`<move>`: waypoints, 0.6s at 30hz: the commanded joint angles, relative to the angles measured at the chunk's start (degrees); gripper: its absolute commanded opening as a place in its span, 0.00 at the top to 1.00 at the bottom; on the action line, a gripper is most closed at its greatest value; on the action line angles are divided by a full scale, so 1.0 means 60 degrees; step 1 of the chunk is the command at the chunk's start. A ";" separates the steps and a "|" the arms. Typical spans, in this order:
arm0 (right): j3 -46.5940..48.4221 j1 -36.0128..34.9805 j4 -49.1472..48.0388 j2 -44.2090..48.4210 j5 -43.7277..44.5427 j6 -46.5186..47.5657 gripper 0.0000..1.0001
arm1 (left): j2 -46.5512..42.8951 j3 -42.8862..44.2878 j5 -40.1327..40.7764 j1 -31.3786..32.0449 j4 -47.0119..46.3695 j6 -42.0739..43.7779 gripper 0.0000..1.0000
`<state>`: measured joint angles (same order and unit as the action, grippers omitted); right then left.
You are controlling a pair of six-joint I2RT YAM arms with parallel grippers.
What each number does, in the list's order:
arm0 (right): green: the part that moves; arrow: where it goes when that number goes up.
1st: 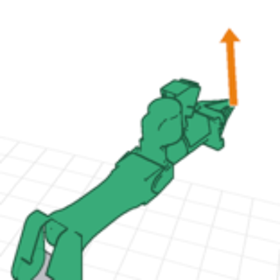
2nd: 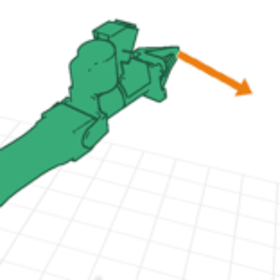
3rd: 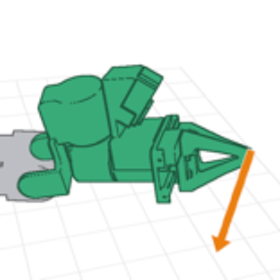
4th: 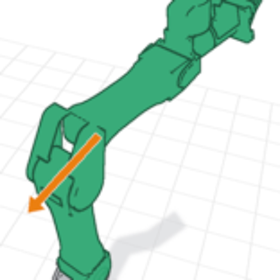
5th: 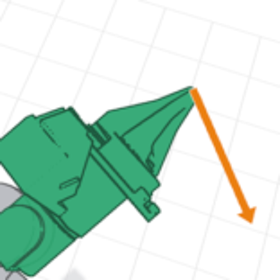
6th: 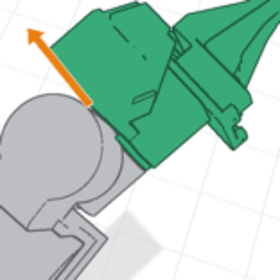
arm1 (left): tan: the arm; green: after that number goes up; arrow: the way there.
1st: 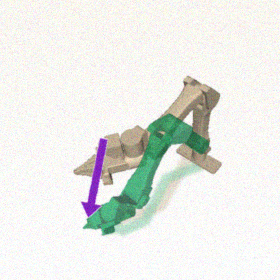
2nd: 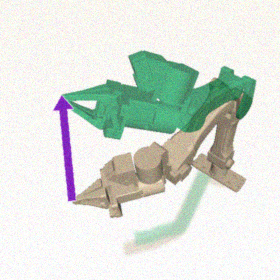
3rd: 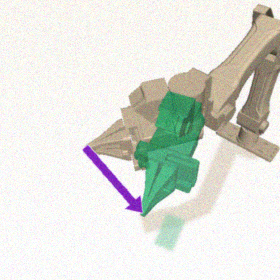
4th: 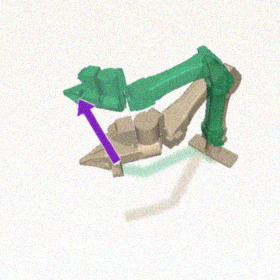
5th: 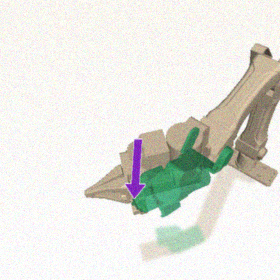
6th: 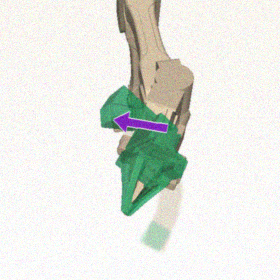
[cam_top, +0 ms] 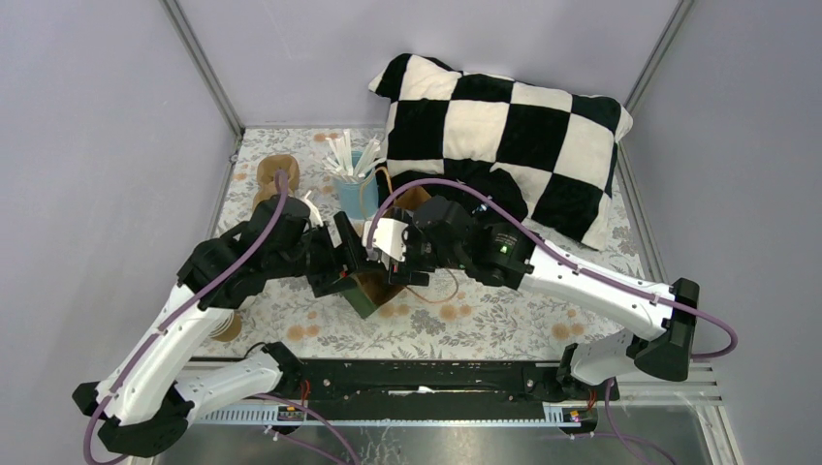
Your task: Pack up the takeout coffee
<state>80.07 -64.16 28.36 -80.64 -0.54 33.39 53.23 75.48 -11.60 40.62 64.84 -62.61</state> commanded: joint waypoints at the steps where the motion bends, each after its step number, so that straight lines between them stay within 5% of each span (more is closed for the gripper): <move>1: 0.0093 0.0044 0.0267 0.0099 0.1060 0.0242 0.45 | -0.0175 0.0080 -0.0280 -0.0005 0.0479 -0.0222 0.19; 9: -0.0137 0.0044 0.0160 0.0188 0.0899 0.0118 0.44 | 0.0178 0.0797 0.0994 0.0011 0.2324 -0.0844 0.32; 18: 0.0252 0.0044 0.0142 -0.0073 0.0934 0.0069 0.46 | 0.0945 0.0904 0.1880 0.0749 0.1897 -0.1865 0.40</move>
<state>79.11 -64.01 29.93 -80.66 4.05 34.09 56.18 78.30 -4.67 42.06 77.54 -70.52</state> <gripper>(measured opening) 0.807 0.609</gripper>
